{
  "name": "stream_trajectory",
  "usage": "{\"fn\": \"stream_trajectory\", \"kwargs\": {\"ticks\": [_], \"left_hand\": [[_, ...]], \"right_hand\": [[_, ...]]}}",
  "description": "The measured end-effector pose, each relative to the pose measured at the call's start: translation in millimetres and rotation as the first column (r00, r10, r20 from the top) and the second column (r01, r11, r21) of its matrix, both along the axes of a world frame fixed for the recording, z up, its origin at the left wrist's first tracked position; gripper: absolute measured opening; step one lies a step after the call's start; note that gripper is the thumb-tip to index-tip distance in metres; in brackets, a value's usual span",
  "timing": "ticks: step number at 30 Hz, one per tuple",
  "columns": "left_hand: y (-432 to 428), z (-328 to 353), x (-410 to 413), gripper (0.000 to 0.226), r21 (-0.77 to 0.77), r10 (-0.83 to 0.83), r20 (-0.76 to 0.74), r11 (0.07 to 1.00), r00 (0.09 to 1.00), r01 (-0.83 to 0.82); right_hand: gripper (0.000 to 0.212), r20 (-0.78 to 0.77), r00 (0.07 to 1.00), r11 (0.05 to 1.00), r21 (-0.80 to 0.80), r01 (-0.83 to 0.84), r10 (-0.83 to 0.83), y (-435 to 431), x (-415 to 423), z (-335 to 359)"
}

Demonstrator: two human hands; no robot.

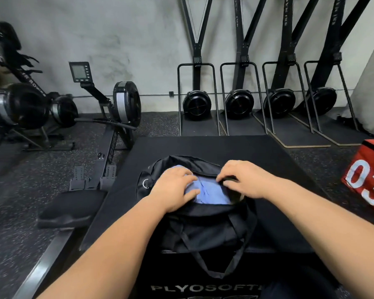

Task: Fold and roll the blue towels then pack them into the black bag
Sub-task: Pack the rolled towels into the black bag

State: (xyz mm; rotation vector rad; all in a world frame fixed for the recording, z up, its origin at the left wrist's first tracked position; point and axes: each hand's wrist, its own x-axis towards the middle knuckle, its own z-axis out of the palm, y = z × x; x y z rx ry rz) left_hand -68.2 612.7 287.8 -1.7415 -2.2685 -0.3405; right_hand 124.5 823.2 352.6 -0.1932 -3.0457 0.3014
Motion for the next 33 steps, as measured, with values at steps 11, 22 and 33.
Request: {"fn": "stream_trajectory", "kwargs": {"ticks": [11,22,33], "left_hand": [[-26.4,-18.8,-3.7,0.084,-0.437,0.349,0.081,0.855,0.934,-0.281],[-33.0,-3.7,-15.5,0.088,-0.255,0.334,0.304,0.931,0.892,-0.262],[-55.8,32.6,-35.4,0.065,-0.316,0.395,-0.290,0.821,0.872,-0.477]], "right_hand": [[0.073,0.223,0.972,0.995,0.076,0.065,-0.080,-58.1,-57.3,-85.0],[0.057,0.043,0.993,0.992,-0.065,0.108,-0.106,-21.2,-56.2,-66.8],[0.091,-0.154,0.929,0.833,0.410,0.370,-0.337,0.2,-47.1,-14.6]]}}
